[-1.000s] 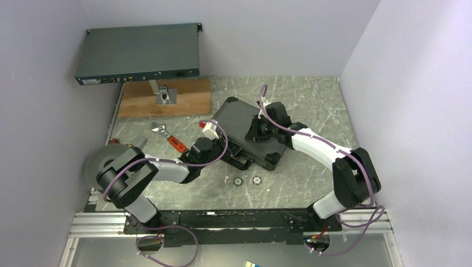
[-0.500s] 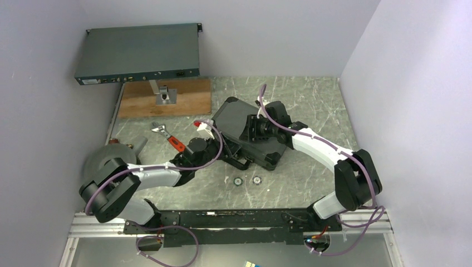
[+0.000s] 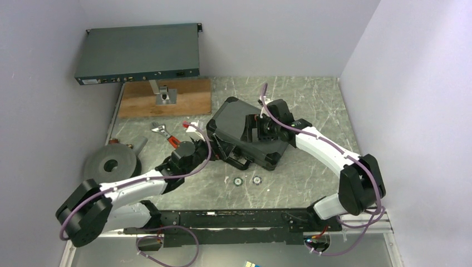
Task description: Pack up texas hold em set
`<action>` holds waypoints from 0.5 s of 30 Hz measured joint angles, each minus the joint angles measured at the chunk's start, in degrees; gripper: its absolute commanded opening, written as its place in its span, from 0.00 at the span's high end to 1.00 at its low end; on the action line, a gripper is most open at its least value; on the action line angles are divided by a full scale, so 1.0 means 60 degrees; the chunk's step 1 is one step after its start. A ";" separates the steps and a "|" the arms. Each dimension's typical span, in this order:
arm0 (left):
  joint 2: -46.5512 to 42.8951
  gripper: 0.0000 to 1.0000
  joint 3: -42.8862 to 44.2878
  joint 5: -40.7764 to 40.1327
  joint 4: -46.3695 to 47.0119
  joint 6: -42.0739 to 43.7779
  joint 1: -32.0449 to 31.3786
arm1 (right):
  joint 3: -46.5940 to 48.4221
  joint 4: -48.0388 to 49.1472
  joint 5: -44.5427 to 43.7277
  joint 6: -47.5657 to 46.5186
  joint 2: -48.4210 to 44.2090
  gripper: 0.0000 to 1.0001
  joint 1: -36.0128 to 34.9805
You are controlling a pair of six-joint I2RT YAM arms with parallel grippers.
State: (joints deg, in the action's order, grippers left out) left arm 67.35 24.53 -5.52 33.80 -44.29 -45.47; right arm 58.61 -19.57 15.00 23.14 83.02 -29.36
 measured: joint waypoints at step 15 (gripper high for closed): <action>-0.4688 0.00 0.0062 -0.2233 -0.4652 0.1388 -0.0018 | -0.0164 -0.0229 -0.1781 -0.0259 -0.2412 0.00 0.0015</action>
State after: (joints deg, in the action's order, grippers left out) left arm 39.22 24.91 -18.92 5.89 -35.97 -45.58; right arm 57.63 -20.95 4.32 21.58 68.55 -29.28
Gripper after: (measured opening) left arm 0.995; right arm 0.994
